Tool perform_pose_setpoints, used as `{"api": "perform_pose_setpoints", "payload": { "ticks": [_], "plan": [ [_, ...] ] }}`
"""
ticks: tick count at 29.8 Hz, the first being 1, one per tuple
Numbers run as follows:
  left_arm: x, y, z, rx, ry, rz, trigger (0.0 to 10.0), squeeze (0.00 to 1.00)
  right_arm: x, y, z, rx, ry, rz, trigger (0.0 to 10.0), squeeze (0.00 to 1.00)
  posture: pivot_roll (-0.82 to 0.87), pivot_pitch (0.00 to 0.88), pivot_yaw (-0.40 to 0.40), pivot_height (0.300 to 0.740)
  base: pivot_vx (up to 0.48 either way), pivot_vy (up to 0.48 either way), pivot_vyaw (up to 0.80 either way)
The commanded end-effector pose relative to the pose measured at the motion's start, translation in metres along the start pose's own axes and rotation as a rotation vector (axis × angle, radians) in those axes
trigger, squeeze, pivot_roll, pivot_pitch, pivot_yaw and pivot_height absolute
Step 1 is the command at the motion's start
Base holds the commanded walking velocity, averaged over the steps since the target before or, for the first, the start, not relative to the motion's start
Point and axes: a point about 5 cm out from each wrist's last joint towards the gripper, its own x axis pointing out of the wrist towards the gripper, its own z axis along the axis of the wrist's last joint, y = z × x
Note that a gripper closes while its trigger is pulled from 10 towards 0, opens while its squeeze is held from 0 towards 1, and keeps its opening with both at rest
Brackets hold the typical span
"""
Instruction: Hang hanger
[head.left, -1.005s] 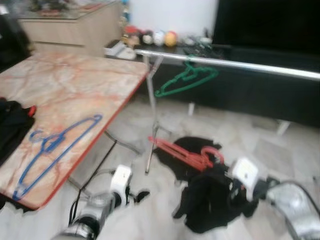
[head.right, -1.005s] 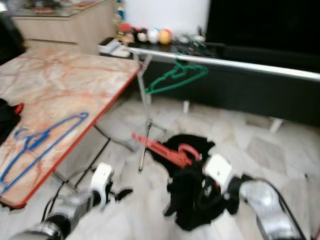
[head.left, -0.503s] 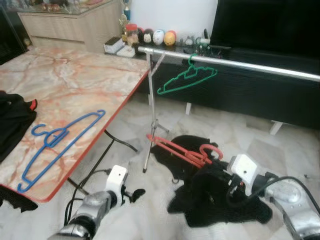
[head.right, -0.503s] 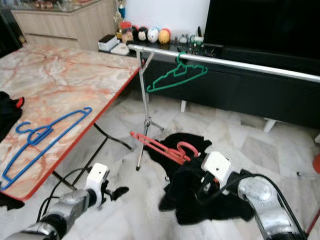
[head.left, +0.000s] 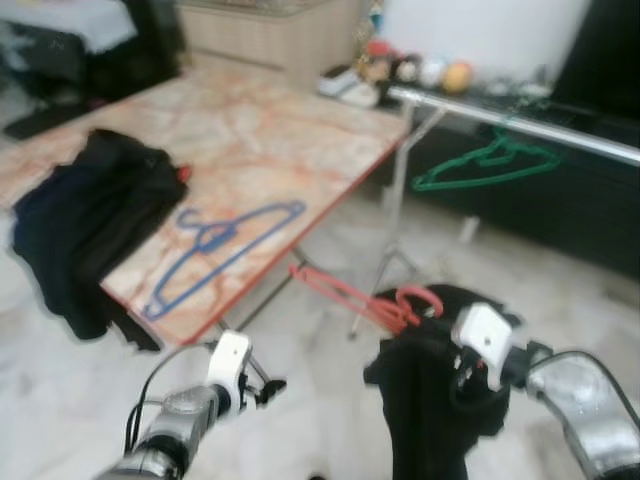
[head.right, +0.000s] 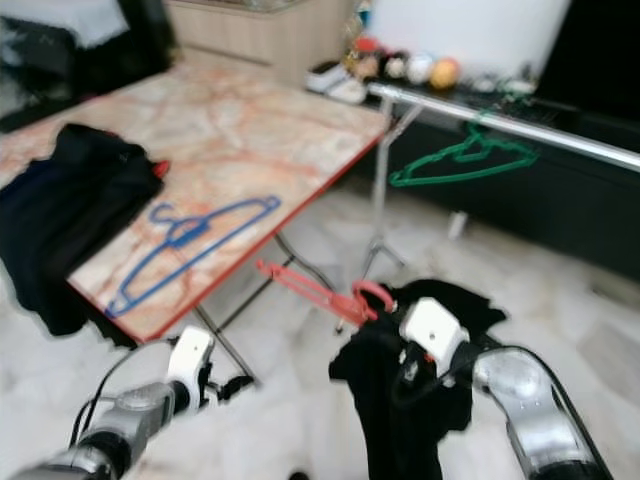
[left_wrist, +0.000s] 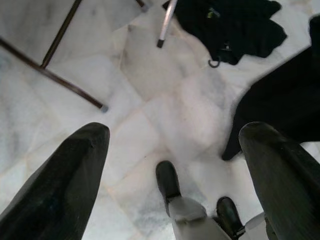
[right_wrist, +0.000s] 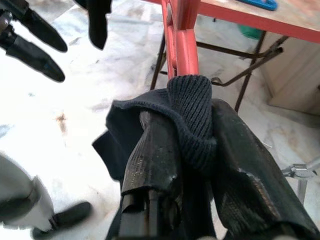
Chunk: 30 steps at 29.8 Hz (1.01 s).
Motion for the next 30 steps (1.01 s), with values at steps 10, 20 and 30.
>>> {"api": "perform_pose_setpoints", "payload": {
  "ticks": [10, 20, 30],
  "plan": [
    [-0.001, 0.002, 0.0, 0.001, -0.003, 0.008, 10.0, 0.0, 0.002, -0.004, 0.007, -0.019, -0.036, -0.021, 10.0, 0.0, -0.07, 0.0, 0.045, 0.74, 0.0, 0.0, 0.65],
    [-0.001, 0.001, 0.001, -0.018, -0.029, 0.005, 10.0, 0.0, 0.003, -0.005, 0.006, 0.009, -0.036, -0.026, 10.0, 0.0, -0.06, 0.0, 0.041, 0.74, 0.0, 0.0, 0.33],
    [0.001, -0.002, 0.001, 0.001, -0.054, 0.045, 10.0, 0.0, 0.005, -0.015, 0.006, 0.053, -0.059, -0.156, 10.0, 0.0, -0.07, 0.0, 0.038, 0.74, 0.0, 0.0, 0.0]
  ]
}}
